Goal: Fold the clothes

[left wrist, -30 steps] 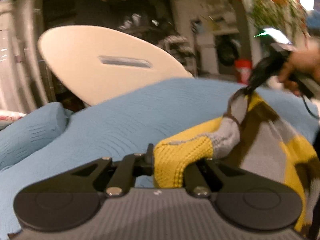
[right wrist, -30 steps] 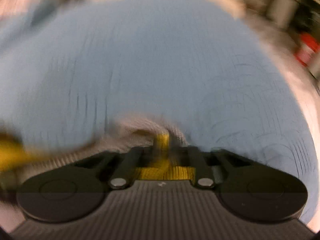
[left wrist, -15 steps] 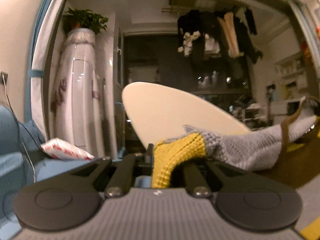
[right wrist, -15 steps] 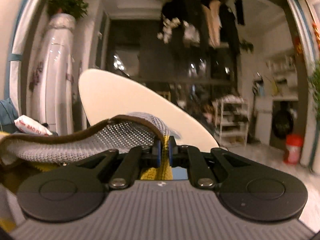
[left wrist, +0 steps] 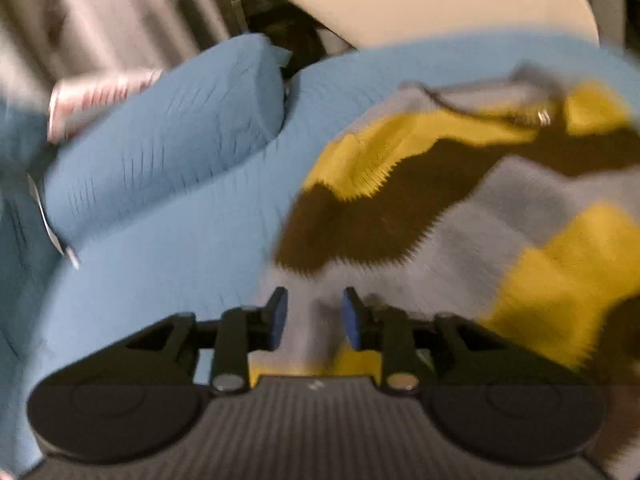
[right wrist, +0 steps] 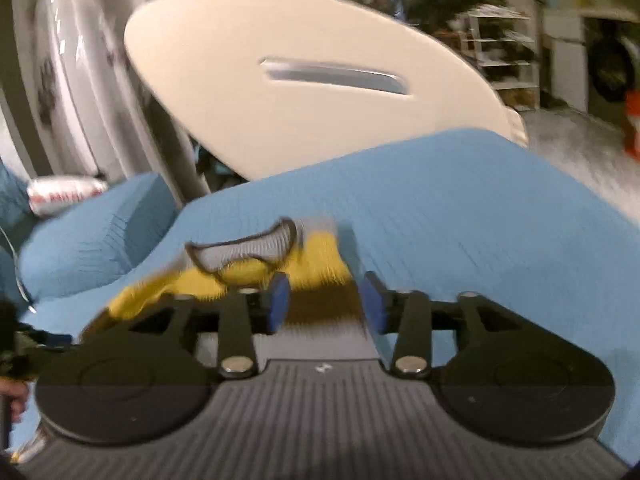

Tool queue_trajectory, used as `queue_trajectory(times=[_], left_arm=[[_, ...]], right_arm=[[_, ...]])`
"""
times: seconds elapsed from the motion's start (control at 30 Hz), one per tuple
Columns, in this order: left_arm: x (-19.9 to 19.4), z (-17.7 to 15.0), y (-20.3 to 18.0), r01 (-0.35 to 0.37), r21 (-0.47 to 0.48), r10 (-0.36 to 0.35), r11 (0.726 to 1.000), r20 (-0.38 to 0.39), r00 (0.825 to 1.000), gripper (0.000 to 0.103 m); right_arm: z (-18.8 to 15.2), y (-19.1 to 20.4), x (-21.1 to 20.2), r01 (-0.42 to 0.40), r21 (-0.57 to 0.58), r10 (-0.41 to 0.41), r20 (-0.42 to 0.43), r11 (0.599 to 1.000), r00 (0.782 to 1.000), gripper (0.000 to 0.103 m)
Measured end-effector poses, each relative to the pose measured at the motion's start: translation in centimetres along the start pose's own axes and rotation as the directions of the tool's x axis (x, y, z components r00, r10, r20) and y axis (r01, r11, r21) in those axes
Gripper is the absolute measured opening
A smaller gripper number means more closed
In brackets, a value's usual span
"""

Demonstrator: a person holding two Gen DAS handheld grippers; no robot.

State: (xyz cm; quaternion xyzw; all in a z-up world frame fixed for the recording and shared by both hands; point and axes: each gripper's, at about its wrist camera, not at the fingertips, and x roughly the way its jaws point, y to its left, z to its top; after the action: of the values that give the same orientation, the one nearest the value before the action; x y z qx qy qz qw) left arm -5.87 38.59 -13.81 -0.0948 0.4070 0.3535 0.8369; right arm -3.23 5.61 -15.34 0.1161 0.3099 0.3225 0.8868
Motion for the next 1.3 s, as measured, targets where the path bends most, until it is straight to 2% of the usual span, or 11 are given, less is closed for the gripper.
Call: queue_trajectory(times=[0.13, 0.3, 0.4, 0.43, 0.5, 0.57, 0.77, 0.93, 1.0, 1.1, 1.3], left_arm=[[-6.4, -5.1, 1.7, 0.236, -0.302, -0.229, 0.923, 0.058, 0.972, 0.09], [-6.1, -10.0, -0.9, 0.417, -0.483, -0.496, 0.77, -0.042, 0.867, 0.085], [-5.4, -10.2, -1.8, 0.444, -0.593, -0.507, 0.672, 0.068, 0.859, 0.09], [-4.7, -9.8, -1.9, 0.472, -0.624, -0.546, 0.623, 0.085, 0.834, 0.085], [-3.3, -9.0, -2.1, 0.52, -0.676, -0.648, 0.522, 0.081, 0.757, 0.026], [-3.6, -8.6, -1.8, 0.506, -0.668, -0.648, 0.546, 0.046, 0.76, 0.013], [-11.0, -6.8, 4.0, 0.443, -0.607, -0.474, 0.659, 0.122, 0.872, 0.003], [-11.6, -6.9, 11.7, 0.221, -0.691, -0.175, 0.689, 0.137, 0.975, 0.005], [-10.7, -7.5, 12.6, 0.194, -0.7, -0.203, 0.687, 0.071, 0.976, 0.008], [-11.0, -8.2, 11.6, 0.183, -0.662, -0.213, 0.726, 0.036, 0.976, 0.037], [-12.9, -11.7, 10.8, 0.205, -0.662, -0.253, 0.721, 0.024, 0.967, 0.077]], right_arm=[[-7.0, -1.6, -5.9, -0.026, 0.067, 0.029, -0.052, 0.997, 0.998, 0.065], [-12.4, -1.7, -8.2, -0.075, 0.154, 0.109, -0.229, 0.985, 0.967, 0.065], [-12.8, -1.8, -7.9, -0.123, 0.292, 0.21, -0.287, 0.949, 0.935, 0.065], [-13.1, -1.7, -8.0, -0.144, 0.319, 0.241, -0.289, 0.937, 0.926, 0.064], [-13.5, -0.7, -8.5, -0.178, 0.279, 0.266, -0.318, 0.944, 0.91, 0.054], [-13.3, 0.4, -8.9, -0.205, 0.193, 0.261, -0.338, 0.959, 0.904, 0.01], [-9.8, 0.5, -12.9, -0.252, 0.152, 0.28, -0.207, 0.956, 0.937, 0.009], [-7.1, 0.1, -14.8, -0.486, 0.229, 0.519, -0.119, 0.844, 0.846, 0.011], [-7.0, 1.2, -13.3, -0.411, 0.144, 0.435, -0.287, 0.9, 0.853, 0.012], [-6.8, -1.3, -12.9, -0.22, 0.251, 0.279, -0.229, 0.943, 0.933, 0.012], [-6.5, -2.9, -13.1, -0.166, 0.154, 0.204, -0.279, 0.974, 0.938, 0.016]])
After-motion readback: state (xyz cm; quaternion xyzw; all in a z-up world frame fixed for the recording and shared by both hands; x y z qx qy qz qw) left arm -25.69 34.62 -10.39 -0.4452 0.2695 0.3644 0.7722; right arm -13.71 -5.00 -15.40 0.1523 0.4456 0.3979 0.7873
